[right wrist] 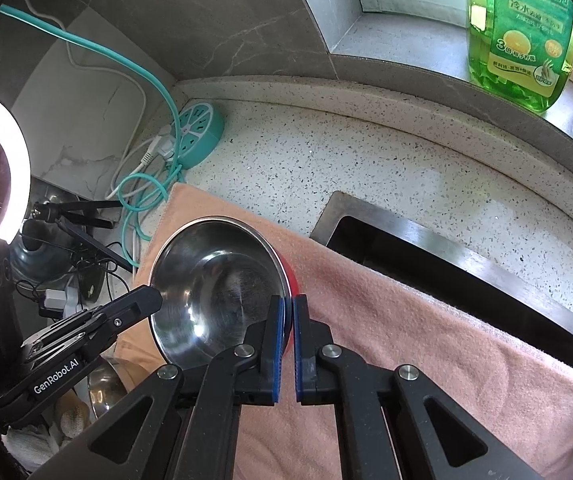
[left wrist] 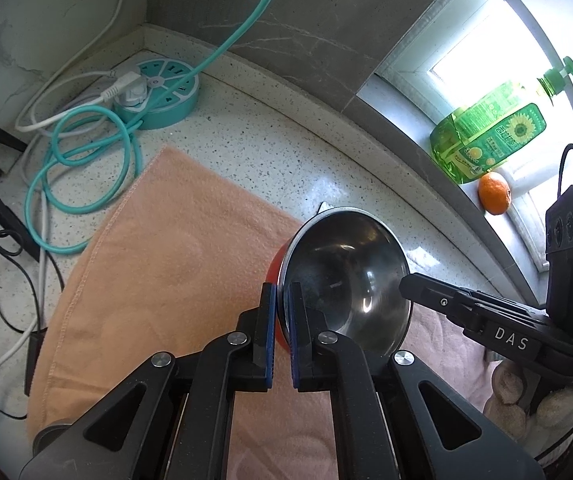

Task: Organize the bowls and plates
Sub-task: 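Lift the red-exterior bowl with both tools and carry it toward the large steel bowl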

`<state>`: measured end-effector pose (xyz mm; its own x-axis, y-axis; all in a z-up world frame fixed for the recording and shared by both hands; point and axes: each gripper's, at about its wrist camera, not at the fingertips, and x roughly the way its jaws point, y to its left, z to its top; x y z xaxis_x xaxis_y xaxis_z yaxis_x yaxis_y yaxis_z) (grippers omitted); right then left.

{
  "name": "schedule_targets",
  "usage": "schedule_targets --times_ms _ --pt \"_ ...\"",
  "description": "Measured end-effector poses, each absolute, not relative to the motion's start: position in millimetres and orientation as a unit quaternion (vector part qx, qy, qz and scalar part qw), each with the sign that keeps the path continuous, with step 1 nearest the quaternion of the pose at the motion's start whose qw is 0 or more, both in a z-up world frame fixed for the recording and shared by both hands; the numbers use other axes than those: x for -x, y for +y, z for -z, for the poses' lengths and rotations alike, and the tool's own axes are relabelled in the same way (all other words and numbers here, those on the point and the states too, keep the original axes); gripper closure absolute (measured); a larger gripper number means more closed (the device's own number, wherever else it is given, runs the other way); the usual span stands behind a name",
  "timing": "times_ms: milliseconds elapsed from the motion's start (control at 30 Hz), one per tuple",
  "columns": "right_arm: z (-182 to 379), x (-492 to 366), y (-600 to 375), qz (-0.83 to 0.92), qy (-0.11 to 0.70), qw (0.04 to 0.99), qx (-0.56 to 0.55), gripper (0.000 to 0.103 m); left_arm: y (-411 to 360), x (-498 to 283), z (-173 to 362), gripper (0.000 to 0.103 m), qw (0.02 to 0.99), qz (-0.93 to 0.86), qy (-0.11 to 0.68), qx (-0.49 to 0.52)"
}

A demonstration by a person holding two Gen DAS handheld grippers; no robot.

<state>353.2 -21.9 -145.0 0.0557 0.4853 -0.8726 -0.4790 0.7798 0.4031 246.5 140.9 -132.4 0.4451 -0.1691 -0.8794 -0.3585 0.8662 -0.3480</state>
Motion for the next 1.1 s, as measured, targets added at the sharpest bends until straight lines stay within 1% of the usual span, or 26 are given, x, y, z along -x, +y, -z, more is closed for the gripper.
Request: schedule_targets --times_ms 500,1100 --pt "115.8 -320.9 -20.7 -0.335 0.590 0.735 -0.007 0.099 145.9 -214.9 110.7 0.099 0.820 -0.052 0.507 0.261" --pt "81.8 -256.0 -6.9 -0.354 0.573 0.739 -0.010 0.099 164.3 -154.0 86.0 0.099 0.830 -0.052 0.491 0.259"
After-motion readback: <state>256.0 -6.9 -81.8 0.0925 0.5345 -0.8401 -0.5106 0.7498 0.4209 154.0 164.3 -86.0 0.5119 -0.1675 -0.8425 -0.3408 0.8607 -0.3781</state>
